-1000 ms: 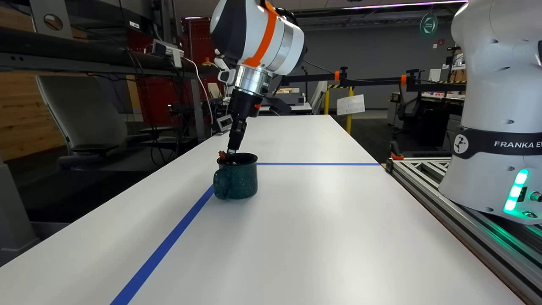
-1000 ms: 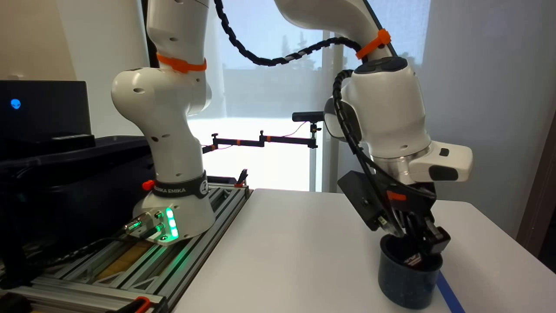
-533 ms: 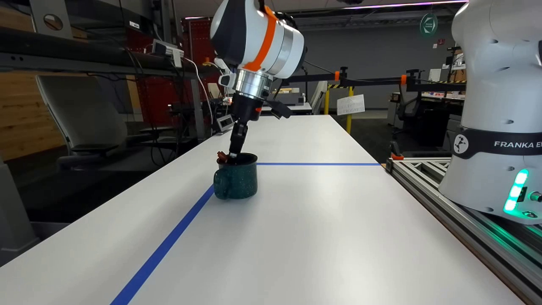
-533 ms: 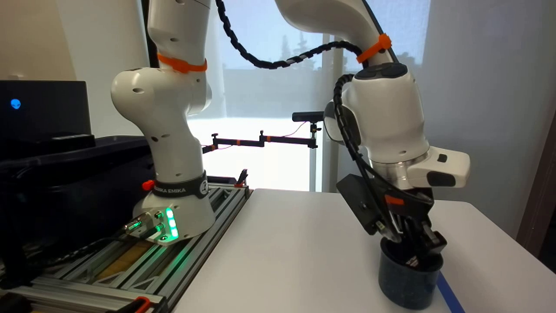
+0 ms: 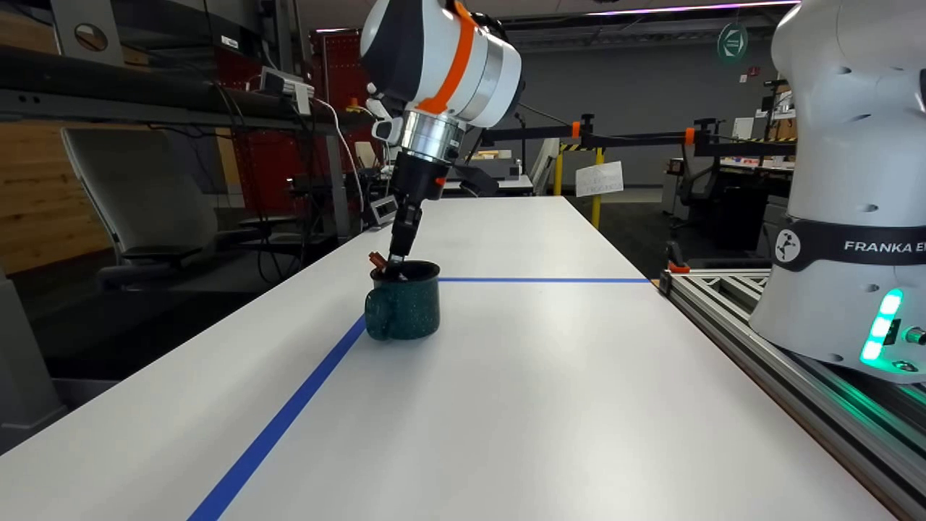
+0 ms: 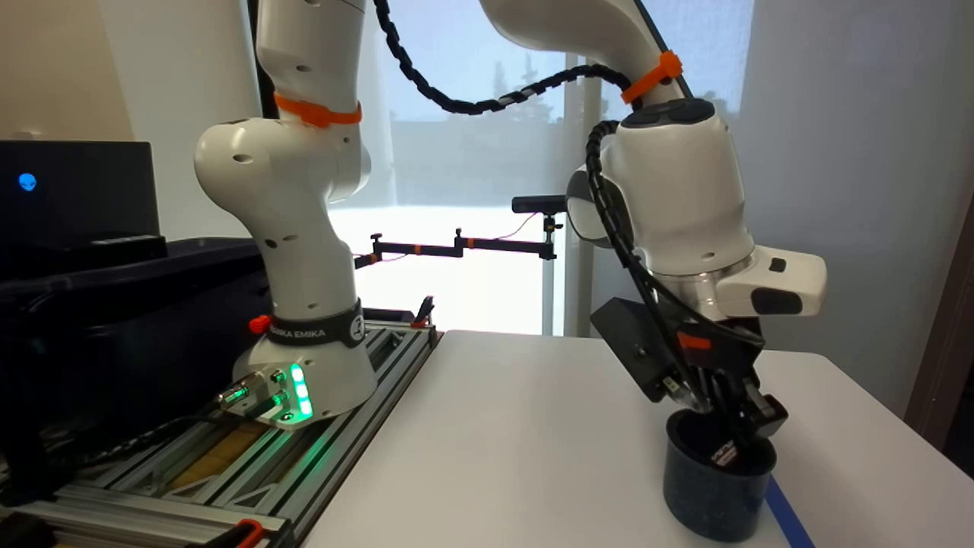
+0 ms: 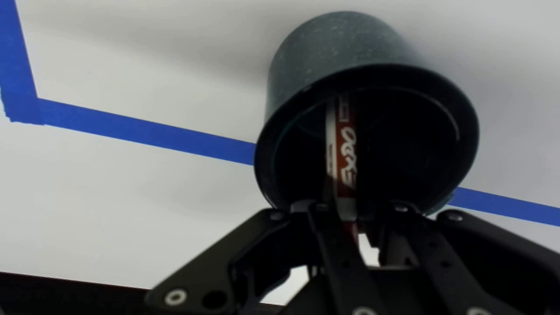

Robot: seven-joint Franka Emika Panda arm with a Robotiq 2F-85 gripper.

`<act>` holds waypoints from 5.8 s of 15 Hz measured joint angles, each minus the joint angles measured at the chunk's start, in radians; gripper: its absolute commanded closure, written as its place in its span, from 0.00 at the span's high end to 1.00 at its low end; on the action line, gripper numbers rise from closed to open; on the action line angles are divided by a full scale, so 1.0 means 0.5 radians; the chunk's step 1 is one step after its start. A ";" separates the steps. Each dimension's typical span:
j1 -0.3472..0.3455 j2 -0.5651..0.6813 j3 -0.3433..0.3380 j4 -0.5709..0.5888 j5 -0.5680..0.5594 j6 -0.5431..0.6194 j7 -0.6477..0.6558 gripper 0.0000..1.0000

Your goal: Remove the marker from the cup

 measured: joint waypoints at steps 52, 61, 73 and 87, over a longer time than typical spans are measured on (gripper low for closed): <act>0.029 -0.034 0.249 -0.284 0.369 0.008 -0.749 0.05; -0.040 0.076 0.319 -0.201 0.645 0.005 -1.016 0.45; -0.010 0.074 0.374 -0.217 0.684 0.054 -1.088 1.00; 0.488 -0.044 -0.075 -0.430 0.038 0.334 0.258 1.00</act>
